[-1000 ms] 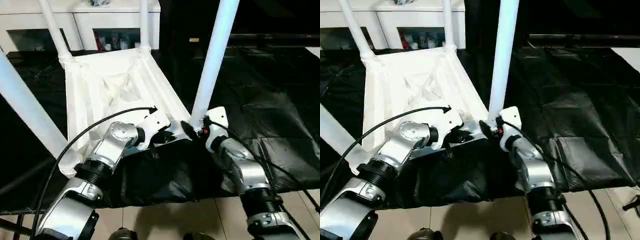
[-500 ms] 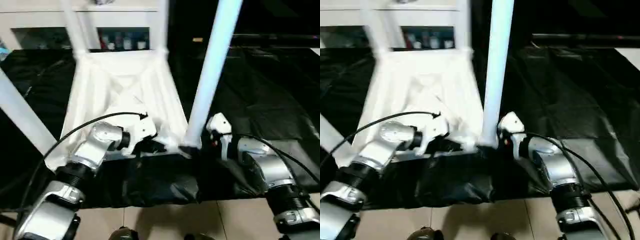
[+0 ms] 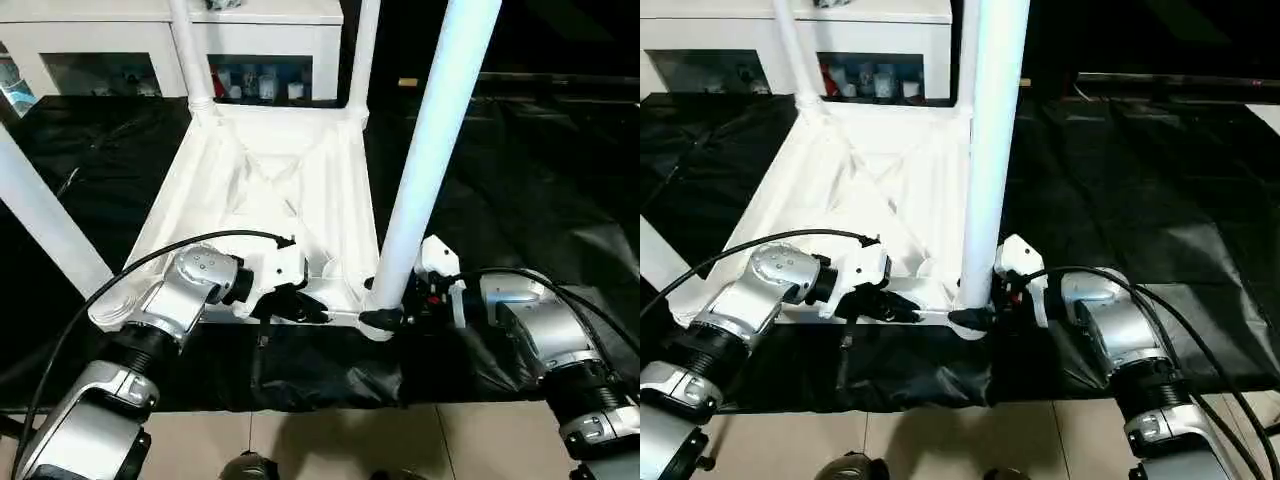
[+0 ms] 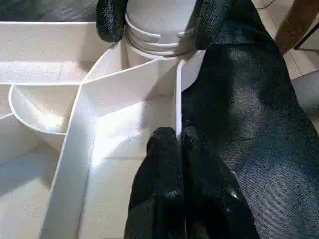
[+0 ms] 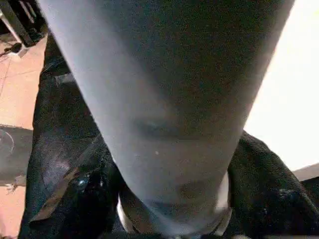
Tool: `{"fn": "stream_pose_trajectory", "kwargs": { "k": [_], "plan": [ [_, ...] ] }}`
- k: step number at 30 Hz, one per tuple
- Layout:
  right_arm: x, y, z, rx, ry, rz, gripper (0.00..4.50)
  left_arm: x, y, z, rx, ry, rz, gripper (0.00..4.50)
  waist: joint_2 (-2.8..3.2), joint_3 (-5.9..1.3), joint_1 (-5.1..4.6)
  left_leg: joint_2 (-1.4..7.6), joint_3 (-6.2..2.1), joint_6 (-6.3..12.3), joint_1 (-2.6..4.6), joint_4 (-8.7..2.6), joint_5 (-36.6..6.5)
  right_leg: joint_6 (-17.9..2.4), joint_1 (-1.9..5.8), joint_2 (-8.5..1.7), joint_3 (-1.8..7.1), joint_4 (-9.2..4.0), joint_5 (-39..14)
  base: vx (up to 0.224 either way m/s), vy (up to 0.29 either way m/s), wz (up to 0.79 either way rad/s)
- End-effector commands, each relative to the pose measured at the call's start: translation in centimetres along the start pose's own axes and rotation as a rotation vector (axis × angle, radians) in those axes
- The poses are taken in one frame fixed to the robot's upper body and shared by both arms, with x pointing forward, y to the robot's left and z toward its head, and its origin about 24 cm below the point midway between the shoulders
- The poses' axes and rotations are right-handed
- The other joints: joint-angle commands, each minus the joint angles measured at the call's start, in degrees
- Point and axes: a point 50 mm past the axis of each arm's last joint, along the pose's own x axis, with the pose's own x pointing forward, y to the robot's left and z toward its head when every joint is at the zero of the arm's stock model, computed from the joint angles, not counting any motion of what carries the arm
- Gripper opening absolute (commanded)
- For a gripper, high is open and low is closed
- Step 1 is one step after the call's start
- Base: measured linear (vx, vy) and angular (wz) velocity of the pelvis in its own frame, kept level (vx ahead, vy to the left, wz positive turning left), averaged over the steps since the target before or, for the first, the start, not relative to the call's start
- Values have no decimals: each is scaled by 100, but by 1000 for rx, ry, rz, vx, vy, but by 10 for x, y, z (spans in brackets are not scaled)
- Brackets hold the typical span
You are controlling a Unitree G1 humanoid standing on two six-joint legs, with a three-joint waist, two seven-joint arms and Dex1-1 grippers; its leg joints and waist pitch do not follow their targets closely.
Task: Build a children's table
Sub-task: Rotate leg to tighten
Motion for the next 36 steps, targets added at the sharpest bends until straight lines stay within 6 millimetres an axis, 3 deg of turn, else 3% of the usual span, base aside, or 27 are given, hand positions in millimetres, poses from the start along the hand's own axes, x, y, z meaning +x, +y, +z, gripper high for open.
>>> {"fn": "stream_pose_trajectory", "kwargs": {
  "k": [1,7,8,10,16,18,20,23,29,36],
  "plan": [
    [14,7,5,23,-78,4,263,5,10,14,29,-24,89,0,-29,-506,-20,405,-210,139,165,-417,-1202,-1373,252,-352,320,-322,-1309,0,0,0],
    [22,-6,-2,77,-103,-324,257,15,23,21,-19,-32,271,0,-73,-479,-106,378,-250,-69,170,-437,-1463,-1062,236,-386,316,-438,-2134,0,0,0],
    [26,-7,-3,96,-118,-393,256,19,25,24,-28,-34,314,0,-75,-473,-139,372,-254,-81,150,-440,-1447,-1017,236,-385,317,-445,-2180,0,0,0],
    [37,-9,-5,142,-142,-535,256,32,27,32,-41,-44,389,0,-60,-479,-162,364,-259,-110,180,-437,-1486,-981,215,-381,308,-475,-2250,0,0,0],
    [65,-8,9,189,-208,-755,256,60,23,51,-37,-73,452,0,-26,-504,-220,351,-251,-62,164,-443,-1329,-1013,216,-345,306,-443,-1819,0,0,0],
    [69,-8,17,209,-259,-740,312,62,22,53,-31,-82,435,0,-18,-516,-226,345,-247,26,146,-440,-1280,-1031,239,-340,310,-423,-1634,0,0,0],
    [67,-10,19,212,-275,-727,332,61,21,52,-12,-81,413,0,-13,-522,-235,345,-238,123,134,-432,-1159,-1107,248,-326,312,-385,-1310,0,0,0],
    [56,-14,21,148,-264,-679,371,51,19,47,24,-86,367,0,-30,-519,-233,341,-235,187,128,-429,-1146,-1144,267,-332,309,-383,-1264,0,0,0],
    [38,-16,15,77,-207,-544,371,38,13,39,37,-106,268,0,-26,-517,-234,350,-229,254,129,-411,-1137,-1215,283,-343,312,-368,-1283,0,0,0],
    [21,0,9,-8,-84,-106,371,16,11,28,40,-107,138,0,-20,-516,-136,383,-200,338,147,-392,-1150,-1334,281,-329,308,-333,-1223,0,0,0]
  ]
}}
